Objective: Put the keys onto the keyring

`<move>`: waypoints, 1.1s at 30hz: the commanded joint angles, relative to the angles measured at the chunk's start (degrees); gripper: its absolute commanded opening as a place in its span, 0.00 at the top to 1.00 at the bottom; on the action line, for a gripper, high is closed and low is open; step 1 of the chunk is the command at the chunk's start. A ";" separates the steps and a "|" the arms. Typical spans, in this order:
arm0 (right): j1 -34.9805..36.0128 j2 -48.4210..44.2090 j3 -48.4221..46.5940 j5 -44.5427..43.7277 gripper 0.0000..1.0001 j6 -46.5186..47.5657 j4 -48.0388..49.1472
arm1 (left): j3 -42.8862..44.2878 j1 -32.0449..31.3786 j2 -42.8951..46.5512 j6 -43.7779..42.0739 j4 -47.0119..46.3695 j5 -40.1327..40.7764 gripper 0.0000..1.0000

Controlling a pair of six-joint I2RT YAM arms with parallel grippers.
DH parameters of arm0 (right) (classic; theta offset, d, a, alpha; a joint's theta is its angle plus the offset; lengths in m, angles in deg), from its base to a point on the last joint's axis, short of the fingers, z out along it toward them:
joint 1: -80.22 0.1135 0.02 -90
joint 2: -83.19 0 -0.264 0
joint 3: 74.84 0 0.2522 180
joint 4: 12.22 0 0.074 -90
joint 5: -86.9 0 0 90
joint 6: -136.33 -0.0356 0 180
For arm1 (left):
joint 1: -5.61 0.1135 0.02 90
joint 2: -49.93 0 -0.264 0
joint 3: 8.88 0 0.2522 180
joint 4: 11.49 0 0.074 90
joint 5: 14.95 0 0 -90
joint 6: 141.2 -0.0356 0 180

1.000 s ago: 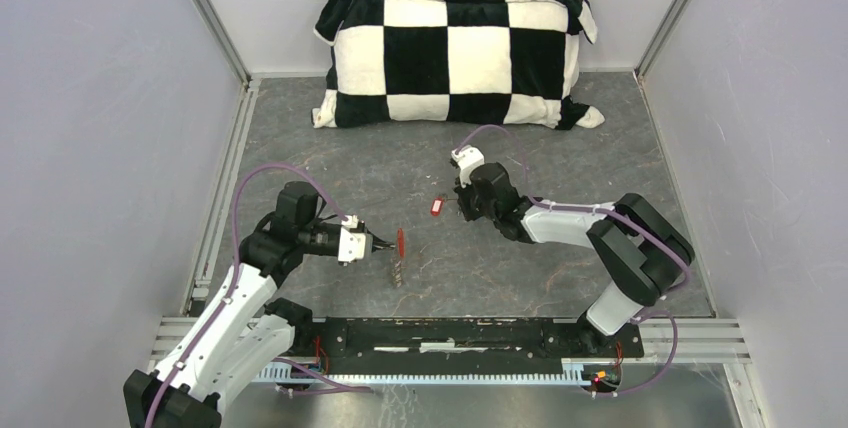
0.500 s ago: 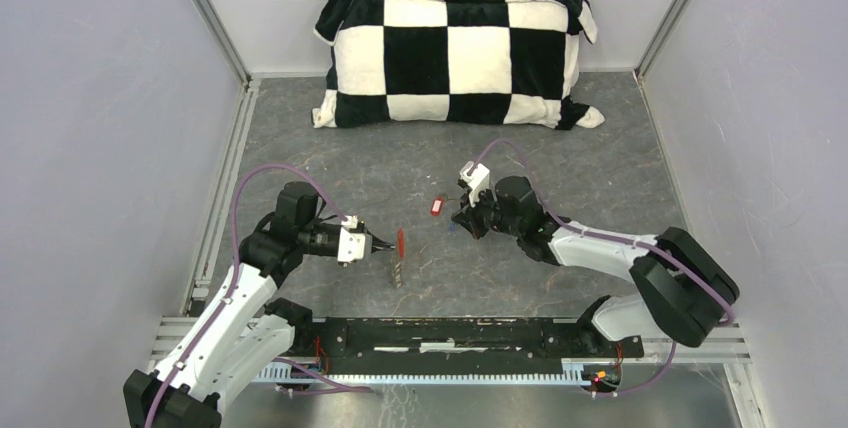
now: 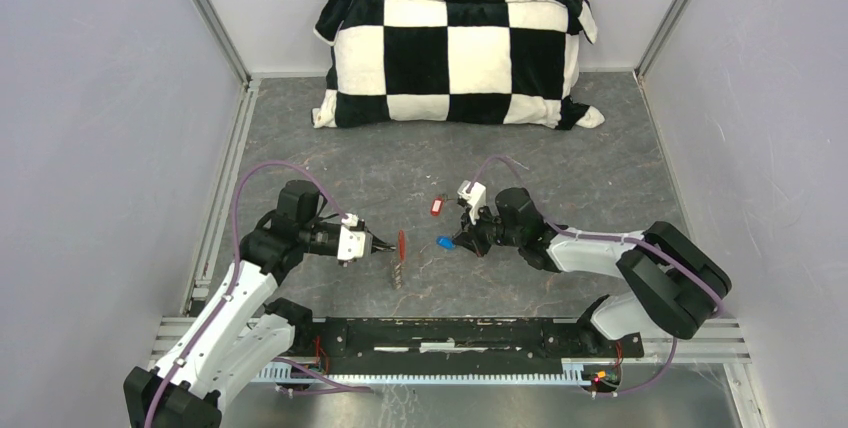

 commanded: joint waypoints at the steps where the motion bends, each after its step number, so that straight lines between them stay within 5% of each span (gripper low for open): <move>1: -0.02 1.04 0.20 0.61 1.00 0.86 3.31 | 2.75 0.28 -0.07 -1.45 0.25 -2.71 0.98; 15: -0.14 0.05 4.23 0.95 0.91 2.08 3.41 | 2.87 0.33 -0.29 -1.88 0.27 -2.96 0.98; 17: -0.07 -0.07 4.38 0.99 0.80 2.18 3.41 | 2.90 0.26 -0.33 -1.85 0.25 -3.02 0.98; 26: -0.12 -1.12 4.99 5.21 0.64 2.17 3.38 | 2.87 0.33 -0.04 -1.93 0.27 -2.76 0.98; 33: -0.10 0.93 5.11 7.14 0.64 1.70 3.26 | 2.86 0.31 0.06 -2.19 0.25 -2.77 0.98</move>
